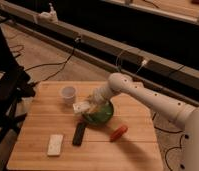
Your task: Place the bottle in the ceramic bowl
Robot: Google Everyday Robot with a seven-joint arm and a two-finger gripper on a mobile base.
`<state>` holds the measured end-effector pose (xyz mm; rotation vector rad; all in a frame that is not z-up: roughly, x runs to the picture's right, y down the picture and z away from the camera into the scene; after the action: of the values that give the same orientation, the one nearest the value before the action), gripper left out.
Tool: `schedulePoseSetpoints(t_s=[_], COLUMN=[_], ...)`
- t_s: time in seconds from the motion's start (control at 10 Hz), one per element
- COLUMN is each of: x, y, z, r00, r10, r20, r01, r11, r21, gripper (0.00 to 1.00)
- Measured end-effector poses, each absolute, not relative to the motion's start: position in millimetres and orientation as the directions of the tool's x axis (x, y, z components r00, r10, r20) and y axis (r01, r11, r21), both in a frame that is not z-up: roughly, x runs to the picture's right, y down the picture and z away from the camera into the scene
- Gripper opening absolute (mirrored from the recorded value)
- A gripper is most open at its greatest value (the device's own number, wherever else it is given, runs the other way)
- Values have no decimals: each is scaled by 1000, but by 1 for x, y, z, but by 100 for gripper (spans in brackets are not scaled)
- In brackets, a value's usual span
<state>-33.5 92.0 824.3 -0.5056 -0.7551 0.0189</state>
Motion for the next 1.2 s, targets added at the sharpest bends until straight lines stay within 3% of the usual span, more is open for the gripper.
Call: schedulePoseSetpoints(t_s=[0.1,0.5,0.6,1.2], x=[-30,-7,-3,-5], y=[93,98,99,99], z=[824,823,822,822], r00=[735,734,732,730], r10=[203,263,272,269], r20=[647,626,625,628], r01=[151,73,61,67], r11=[882,886,887,887], r21=[-447,-458,-458,-457], gripper=[35,76,80,80])
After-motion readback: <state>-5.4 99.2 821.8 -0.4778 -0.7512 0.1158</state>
